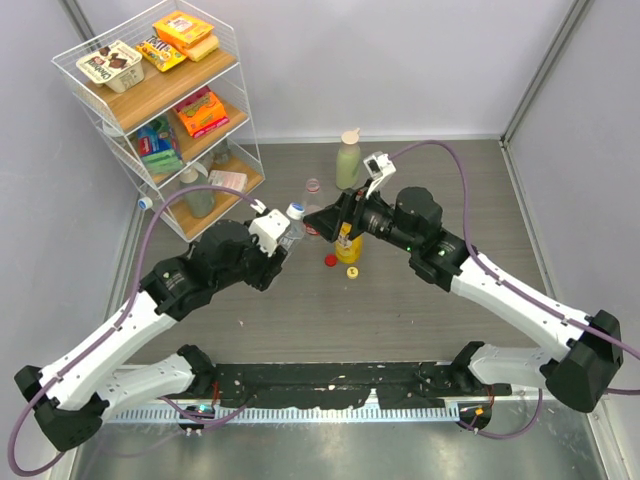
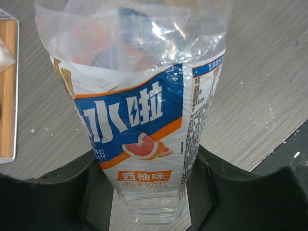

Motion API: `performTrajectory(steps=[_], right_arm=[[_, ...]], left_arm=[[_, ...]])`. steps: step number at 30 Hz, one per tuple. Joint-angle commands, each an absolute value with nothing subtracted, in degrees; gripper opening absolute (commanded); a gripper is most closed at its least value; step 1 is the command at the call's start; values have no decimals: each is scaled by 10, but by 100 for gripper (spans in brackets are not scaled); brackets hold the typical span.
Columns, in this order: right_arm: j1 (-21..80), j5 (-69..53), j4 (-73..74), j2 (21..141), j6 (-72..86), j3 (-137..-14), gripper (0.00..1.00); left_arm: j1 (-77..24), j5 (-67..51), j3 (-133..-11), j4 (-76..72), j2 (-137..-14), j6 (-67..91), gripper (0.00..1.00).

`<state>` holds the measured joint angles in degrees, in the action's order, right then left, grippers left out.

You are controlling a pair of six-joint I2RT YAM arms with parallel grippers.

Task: Unscrew the bottle caps

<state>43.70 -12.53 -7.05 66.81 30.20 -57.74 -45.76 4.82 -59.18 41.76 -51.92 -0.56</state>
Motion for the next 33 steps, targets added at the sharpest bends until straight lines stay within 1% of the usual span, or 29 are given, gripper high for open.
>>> performTrajectory(steps=[1,3,11,18,23,26,29,32,33], right_arm=[[438,-133,-131,690,341,-604,79],[438,-137,-144,702,348,-606,76],[439,-142,-193,729,373,-605,72],[444,-140,-214,751,387,-612,60],[447,-149,-209,771,392,-620,54],[448,-149,-209,774,396,-619,44],[449,-150,-209,775,397,-618,38],[449,-149,-210,773,398,-616,19],[449,-150,-210,772,396,-614,10]], left_arm=[[-460,97,-587,383,-524,-8,15],[-459,97,-583,381,-525,-8,15],[-460,76,-581,379,-537,-7,16],[-460,60,-584,384,-548,-8,17],[-459,60,-584,383,-548,-7,17],[-459,60,-584,384,-548,-7,17],[-460,60,-584,384,-547,-7,17],[-460,60,-584,384,-546,-7,17],[-460,60,-584,384,-546,-7,17]])
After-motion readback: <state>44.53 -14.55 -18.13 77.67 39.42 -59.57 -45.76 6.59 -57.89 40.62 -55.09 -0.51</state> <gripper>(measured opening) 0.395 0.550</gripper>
